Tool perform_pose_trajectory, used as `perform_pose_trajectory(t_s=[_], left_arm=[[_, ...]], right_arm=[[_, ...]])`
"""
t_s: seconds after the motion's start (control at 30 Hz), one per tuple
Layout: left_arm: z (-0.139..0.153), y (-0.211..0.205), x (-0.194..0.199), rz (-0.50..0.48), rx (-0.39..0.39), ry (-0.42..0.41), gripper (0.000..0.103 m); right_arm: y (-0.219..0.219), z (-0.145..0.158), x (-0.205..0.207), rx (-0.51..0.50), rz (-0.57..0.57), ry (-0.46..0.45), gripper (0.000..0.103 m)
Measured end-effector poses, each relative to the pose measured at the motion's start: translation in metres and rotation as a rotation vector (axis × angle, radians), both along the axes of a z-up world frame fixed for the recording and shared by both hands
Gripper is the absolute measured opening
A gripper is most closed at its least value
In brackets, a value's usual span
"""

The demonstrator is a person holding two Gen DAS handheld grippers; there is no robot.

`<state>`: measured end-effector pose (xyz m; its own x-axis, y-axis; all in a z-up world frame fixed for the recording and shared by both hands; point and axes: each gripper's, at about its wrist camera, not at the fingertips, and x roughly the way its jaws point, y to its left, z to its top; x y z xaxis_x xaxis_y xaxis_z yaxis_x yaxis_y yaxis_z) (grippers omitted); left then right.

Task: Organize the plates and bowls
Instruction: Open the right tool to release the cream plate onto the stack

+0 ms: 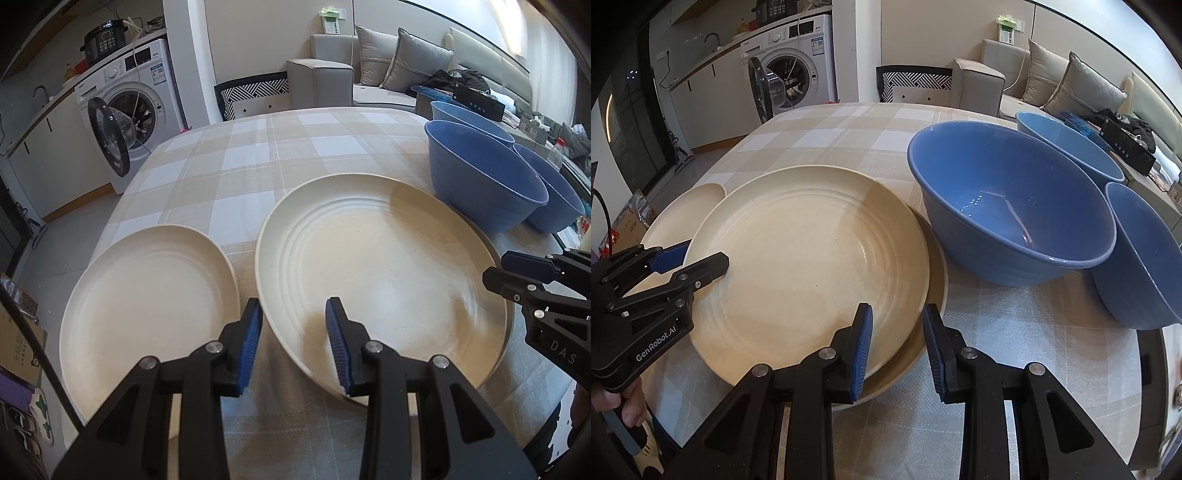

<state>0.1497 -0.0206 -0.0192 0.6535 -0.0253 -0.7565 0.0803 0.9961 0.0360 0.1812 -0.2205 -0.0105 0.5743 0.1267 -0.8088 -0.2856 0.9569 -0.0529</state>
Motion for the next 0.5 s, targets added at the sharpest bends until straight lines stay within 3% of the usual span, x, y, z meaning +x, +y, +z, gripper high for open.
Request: perform_pose_trajectory(t_s=[0.23, 0.37, 0.5], left_arm=[[0.007, 0.009, -0.002, 0.041, -0.013, -0.029, 0.035], [0.011, 0.014, -0.005, 0.049, -0.023, -0.039, 0.045], [0.015, 0.016, -0.009, 0.041, -0.037, -0.050, 0.049]], right_arm=[[-0.005, 0.002, -0.005, 0.013, -0.014, -0.001, 0.032], [-0.002, 0.007, -0.009, 0.038, 0.005, -0.012, 0.048], [0.004, 0.013, -0.013, 0.049, 0.031, -0.026, 0.055]])
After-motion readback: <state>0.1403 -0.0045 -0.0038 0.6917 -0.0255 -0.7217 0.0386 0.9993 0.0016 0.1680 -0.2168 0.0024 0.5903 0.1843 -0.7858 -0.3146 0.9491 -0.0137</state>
